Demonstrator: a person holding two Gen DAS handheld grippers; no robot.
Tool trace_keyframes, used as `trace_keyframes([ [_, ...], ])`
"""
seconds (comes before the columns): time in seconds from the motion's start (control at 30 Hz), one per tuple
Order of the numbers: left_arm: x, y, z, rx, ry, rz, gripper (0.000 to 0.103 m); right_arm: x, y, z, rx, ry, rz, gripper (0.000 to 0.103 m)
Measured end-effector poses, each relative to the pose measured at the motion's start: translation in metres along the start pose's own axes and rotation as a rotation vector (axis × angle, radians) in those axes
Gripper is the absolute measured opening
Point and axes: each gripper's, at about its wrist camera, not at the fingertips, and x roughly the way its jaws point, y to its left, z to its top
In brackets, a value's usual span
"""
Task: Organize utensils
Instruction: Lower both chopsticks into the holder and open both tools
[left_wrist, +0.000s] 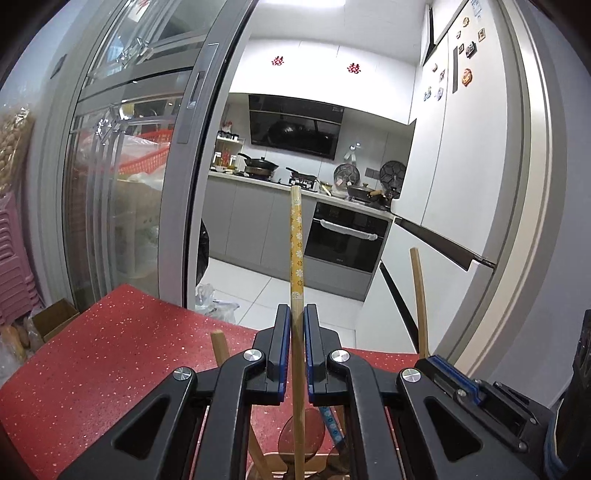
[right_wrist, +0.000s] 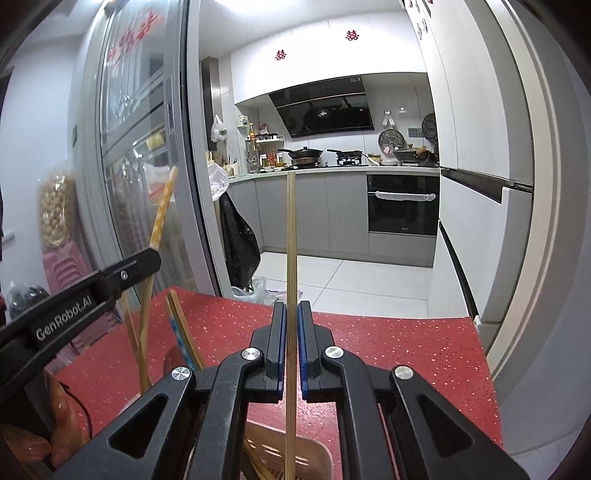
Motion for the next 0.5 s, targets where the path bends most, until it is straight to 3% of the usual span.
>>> trace_keyframes([
  [0.17, 0.000, 0.003, -0.014, -0.016, 0.008, -0.006, 0.032, -0.004, 0.007, -0.016, -0.052, -0.002, -0.010, 0.006],
  [0.5, -0.011, -0.006, -0.038, 0.093, 0.059, 0.038, 0.032, -0.021, 0.017, -0.041, -0.114, 0.033, -0.006, 0.006],
])
